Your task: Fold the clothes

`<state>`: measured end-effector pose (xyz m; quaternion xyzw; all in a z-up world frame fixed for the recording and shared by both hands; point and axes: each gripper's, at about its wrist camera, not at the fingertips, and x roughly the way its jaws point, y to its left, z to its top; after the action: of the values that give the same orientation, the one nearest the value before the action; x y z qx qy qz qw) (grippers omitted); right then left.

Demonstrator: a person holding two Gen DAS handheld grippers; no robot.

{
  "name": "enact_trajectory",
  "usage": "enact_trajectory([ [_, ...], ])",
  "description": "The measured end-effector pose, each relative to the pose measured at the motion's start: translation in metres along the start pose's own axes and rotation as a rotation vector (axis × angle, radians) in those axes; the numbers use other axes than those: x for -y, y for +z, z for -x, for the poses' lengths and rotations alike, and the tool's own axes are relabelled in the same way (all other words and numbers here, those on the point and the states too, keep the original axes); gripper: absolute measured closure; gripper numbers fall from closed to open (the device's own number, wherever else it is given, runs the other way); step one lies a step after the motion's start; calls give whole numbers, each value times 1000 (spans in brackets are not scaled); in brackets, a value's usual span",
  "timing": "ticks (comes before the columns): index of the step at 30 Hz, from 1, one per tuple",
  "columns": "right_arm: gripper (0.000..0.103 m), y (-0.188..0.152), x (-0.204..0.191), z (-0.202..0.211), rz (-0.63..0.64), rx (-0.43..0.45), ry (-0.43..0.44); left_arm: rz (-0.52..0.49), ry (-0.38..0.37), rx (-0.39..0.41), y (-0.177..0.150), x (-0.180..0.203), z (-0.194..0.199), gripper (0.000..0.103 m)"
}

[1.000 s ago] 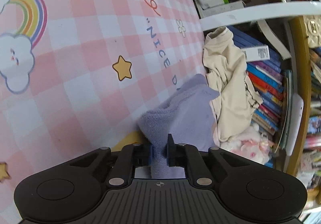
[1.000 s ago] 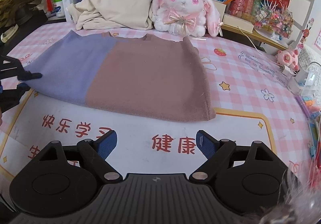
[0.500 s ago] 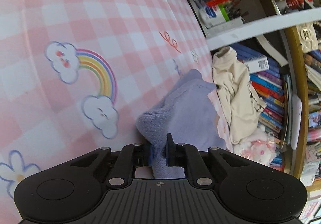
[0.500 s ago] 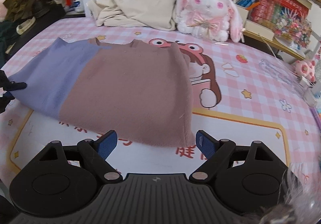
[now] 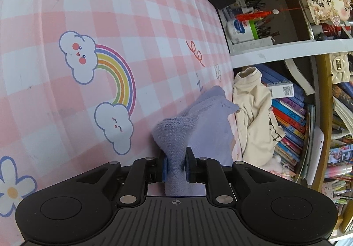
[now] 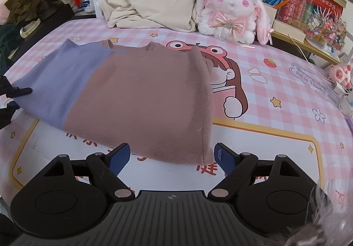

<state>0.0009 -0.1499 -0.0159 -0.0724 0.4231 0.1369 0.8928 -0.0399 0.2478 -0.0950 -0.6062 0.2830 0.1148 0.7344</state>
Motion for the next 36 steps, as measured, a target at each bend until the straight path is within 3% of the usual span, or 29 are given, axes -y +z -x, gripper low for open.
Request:
enact_trajectory([
  [2, 21, 0, 2, 0, -14, 2, -3, 1, -7, 3, -1, -1, 0, 87],
  [7, 45, 4, 9, -1, -48, 10, 4, -25, -10, 14, -3, 1, -1, 85],
  [9, 48, 6, 15, -1, -78, 16, 4, -37, -11, 18, -3, 3, 0, 83],
  [13, 58, 12, 31, -10, -156, 3, -11, -60, -13, 21, -4, 6, 0, 77],
  [18, 72, 11, 39, -31, -194, -75, -8, -65, -27, 17, -3, 10, 0, 65],
  [24, 74, 8, 37, -37, -184, -88, -3, -97, -12, 41, -9, 18, -1, 59],
  [36, 75, 8, 32, -38, -132, -87, 3, -125, 15, 73, -9, 26, -8, 68],
])
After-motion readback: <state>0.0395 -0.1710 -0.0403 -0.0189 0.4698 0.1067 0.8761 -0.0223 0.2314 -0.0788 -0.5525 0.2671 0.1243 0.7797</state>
